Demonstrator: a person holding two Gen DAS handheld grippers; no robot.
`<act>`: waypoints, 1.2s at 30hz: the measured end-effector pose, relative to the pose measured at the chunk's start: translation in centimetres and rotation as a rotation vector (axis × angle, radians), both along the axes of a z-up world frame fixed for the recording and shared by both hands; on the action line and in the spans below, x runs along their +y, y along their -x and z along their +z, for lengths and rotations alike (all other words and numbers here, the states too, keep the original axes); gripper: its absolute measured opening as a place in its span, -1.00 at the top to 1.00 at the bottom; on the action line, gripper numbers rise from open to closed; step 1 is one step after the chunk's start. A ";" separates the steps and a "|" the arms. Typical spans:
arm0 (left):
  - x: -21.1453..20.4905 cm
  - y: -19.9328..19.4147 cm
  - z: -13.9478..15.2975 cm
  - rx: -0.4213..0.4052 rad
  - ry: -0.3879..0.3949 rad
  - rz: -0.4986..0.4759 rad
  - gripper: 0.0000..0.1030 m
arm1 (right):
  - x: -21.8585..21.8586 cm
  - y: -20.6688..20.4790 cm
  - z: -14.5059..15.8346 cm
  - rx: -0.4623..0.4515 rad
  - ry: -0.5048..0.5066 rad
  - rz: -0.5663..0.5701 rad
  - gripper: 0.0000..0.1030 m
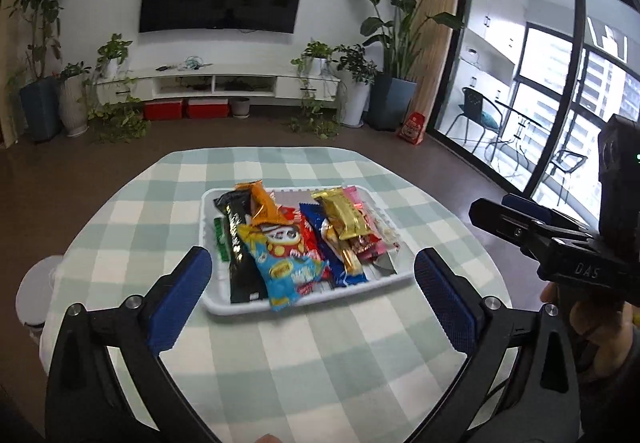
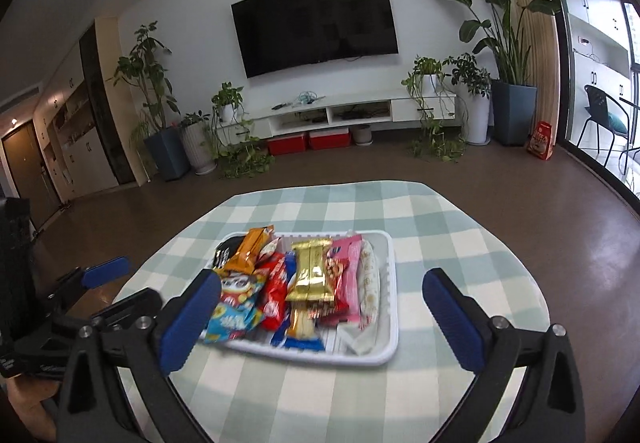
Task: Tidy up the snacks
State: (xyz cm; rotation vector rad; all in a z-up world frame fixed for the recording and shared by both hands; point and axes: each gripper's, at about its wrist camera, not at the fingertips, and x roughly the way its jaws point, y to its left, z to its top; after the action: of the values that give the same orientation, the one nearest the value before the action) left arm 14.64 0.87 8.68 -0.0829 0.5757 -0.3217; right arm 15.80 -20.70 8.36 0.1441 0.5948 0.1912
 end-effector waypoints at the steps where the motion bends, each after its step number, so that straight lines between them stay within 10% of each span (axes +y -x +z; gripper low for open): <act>1: 0.2 1.6 0.2 -0.006 -0.007 0.047 -1.00 | 0.0 1.3 0.1 -0.004 0.003 -0.002 -1.00; 9: 0.3 10.8 1.2 -0.080 -0.160 0.219 -1.00 | 0.5 8.2 1.4 -0.012 0.012 -0.018 -1.00; 13: 1.1 12.5 1.0 -0.014 -0.087 0.231 -1.00 | 1.2 11.1 1.5 -0.017 0.043 -0.016 -1.00; 36: -0.3 12.4 -3.1 0.108 -0.114 0.228 -1.00 | 2.8 13.3 -2.3 0.211 0.118 -0.071 -1.00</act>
State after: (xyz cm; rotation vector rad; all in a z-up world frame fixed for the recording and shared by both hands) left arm 2.25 0.58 5.57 -0.0554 0.6840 -0.0630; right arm 2.52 -17.90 6.03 0.0709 0.8078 0.0717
